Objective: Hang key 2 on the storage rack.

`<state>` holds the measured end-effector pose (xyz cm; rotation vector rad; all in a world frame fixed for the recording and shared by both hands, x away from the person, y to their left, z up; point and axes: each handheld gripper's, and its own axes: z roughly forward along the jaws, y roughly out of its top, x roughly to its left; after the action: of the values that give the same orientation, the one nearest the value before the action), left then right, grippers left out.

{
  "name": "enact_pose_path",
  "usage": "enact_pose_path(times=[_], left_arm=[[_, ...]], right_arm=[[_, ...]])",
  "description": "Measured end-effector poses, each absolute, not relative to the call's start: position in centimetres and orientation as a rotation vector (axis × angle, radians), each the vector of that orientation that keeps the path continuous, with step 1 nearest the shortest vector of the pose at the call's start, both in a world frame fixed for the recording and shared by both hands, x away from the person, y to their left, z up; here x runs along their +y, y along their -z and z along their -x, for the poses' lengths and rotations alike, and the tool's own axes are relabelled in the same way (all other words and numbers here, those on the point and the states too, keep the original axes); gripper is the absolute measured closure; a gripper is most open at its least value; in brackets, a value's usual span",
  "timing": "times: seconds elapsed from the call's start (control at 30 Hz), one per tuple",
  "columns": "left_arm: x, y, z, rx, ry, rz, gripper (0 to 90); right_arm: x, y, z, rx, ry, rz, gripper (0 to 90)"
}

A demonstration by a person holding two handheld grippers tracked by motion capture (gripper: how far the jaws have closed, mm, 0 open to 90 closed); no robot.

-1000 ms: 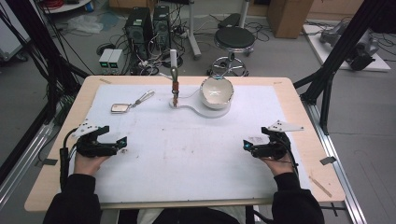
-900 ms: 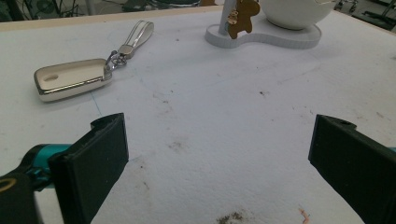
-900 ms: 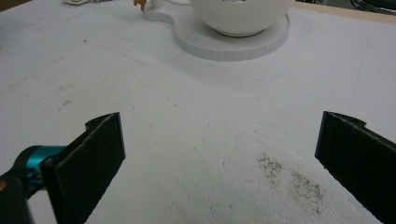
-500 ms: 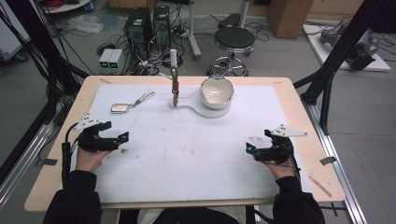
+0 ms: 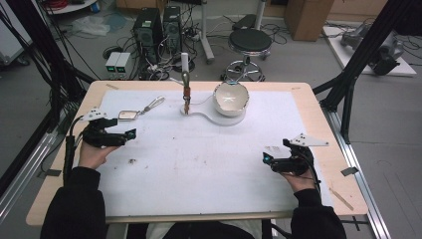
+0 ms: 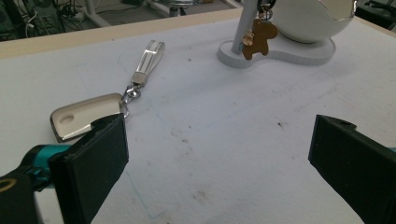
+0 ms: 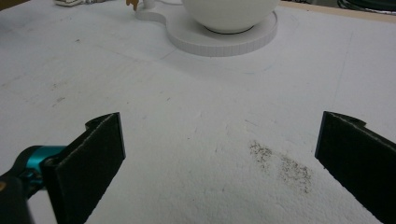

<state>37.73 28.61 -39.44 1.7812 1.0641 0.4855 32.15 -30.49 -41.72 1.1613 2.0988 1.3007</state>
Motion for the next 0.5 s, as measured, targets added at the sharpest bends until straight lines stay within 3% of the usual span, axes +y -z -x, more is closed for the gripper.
enact_pose_path(times=[0.5], left_arm=[[27.8,36.5,-42.6,1.061,-0.485,-1.921,5.4]], right_arm=[[-30.3,41.8,-32.1,2.115,-1.289,-1.138,0.5]])
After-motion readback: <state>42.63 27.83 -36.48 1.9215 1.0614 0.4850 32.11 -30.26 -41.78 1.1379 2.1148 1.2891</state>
